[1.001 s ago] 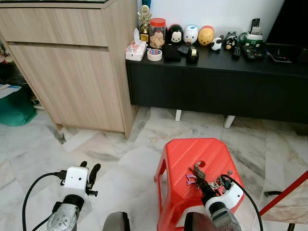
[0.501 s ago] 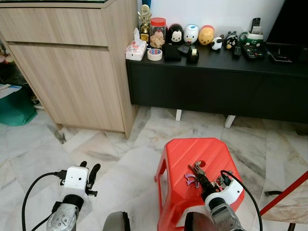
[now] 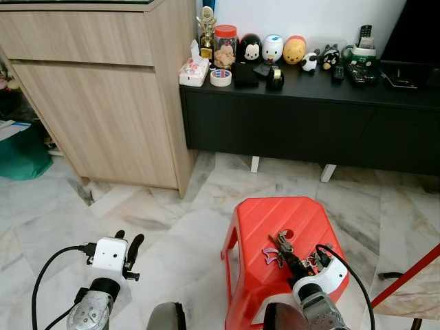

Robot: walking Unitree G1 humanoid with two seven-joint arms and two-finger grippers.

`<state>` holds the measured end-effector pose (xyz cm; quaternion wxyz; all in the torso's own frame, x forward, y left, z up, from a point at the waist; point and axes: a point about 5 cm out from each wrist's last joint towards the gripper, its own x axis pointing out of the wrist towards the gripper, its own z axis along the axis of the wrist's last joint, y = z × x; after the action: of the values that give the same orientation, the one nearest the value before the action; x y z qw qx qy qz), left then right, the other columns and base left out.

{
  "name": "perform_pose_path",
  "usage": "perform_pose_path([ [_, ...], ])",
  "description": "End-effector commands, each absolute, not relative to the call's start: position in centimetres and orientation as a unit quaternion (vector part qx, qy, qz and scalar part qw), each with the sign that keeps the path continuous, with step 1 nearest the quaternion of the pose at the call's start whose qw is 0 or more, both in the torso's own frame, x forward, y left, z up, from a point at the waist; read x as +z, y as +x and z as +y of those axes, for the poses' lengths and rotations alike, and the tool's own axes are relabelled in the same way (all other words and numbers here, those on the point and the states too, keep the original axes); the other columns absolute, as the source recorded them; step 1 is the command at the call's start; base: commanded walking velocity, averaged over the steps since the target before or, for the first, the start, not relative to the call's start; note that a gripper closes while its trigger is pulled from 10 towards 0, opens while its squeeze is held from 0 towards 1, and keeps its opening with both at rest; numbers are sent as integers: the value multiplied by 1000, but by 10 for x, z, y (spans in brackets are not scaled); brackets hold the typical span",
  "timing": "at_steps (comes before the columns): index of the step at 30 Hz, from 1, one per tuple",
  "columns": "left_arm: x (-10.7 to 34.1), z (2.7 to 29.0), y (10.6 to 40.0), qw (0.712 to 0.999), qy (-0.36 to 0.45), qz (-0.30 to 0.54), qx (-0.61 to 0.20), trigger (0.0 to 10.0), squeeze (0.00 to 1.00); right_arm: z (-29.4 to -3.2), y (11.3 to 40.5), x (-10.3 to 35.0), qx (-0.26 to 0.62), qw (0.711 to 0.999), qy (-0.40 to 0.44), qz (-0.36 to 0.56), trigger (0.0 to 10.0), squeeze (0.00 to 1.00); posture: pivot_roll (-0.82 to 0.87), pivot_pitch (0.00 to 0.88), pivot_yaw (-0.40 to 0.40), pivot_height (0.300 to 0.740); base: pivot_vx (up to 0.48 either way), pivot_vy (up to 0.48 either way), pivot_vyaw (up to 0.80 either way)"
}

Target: Hang keys on a hook

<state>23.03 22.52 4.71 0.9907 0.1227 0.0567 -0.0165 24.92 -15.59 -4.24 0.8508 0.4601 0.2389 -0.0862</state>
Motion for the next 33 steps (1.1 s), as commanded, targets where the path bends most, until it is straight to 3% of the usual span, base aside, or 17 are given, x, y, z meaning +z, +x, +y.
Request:
perform_pose_path([
  [1,44,227,227,988,139,63,-22,10000,0,-156,249,-43,-92,848,462,243,0,0,122,37,-24,604,0,0,0],
  [12,42,227,227,987,146,69,-23,10000,0,-155,250,-42,-83,853,455,241,0,0,125,37,-23,604,0,0,0],
  [16,42,228,226,986,147,70,-22,10000,0,-155,254,-38,-68,877,416,232,0,0,124,37,-22,604,0,0,0],
  [17,42,228,226,986,147,71,-21,10000,0,-153,258,-34,-45,898,373,228,0,0,121,36,-23,604,0,0,0],
  [19,41,228,226,986,147,71,-21,10000,0,-150,261,-30,-26,913,344,219,0,0,121,35,-24,604,0,0,0],
  [27,40,227,227,987,143,72,-19,10000,0,-148,271,-14,5,941,299,160,0,0,113,30,-33,604,0,0,0],
  [33,39,226,227,987,141,72,-17,10000,0,-148,266,-14,10,947,283,152,0,0,110,26,-38,604,0,0,0],
])
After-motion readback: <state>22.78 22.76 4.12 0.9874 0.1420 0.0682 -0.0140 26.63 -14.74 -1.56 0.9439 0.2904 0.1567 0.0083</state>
